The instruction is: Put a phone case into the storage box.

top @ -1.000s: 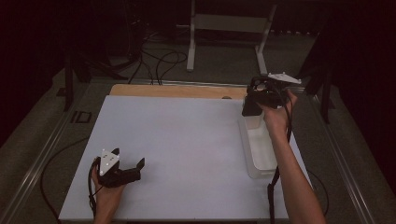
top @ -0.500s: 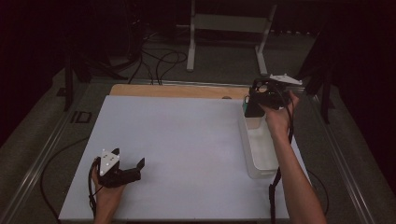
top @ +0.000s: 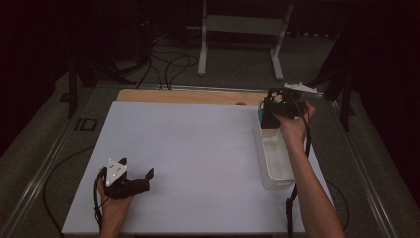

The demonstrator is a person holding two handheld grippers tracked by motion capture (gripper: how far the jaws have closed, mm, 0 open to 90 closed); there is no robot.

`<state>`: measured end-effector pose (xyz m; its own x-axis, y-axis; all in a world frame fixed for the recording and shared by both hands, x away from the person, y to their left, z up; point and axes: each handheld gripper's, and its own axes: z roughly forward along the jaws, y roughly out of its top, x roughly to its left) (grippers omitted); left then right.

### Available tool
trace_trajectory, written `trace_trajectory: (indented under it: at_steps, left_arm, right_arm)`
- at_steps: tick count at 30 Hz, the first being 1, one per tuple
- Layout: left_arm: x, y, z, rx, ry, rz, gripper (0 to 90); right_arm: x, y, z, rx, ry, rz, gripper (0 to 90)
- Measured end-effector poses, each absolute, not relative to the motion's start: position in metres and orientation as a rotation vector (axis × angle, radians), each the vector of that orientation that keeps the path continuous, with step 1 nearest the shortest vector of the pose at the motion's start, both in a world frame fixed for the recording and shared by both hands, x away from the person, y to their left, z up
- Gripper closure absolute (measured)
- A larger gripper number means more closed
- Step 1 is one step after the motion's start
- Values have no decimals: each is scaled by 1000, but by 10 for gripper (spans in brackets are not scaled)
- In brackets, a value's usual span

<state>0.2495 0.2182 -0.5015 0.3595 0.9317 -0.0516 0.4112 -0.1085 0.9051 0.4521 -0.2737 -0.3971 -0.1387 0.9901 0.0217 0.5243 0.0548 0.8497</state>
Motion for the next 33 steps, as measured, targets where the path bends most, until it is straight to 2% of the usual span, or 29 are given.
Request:
trace_trajectory:
  at_steps: [33]
  left_arm:
    - [249,218,-502,1701,1203,704,0]
  right_arm:
    - [470,-261,-438,1580,1812,839,121]
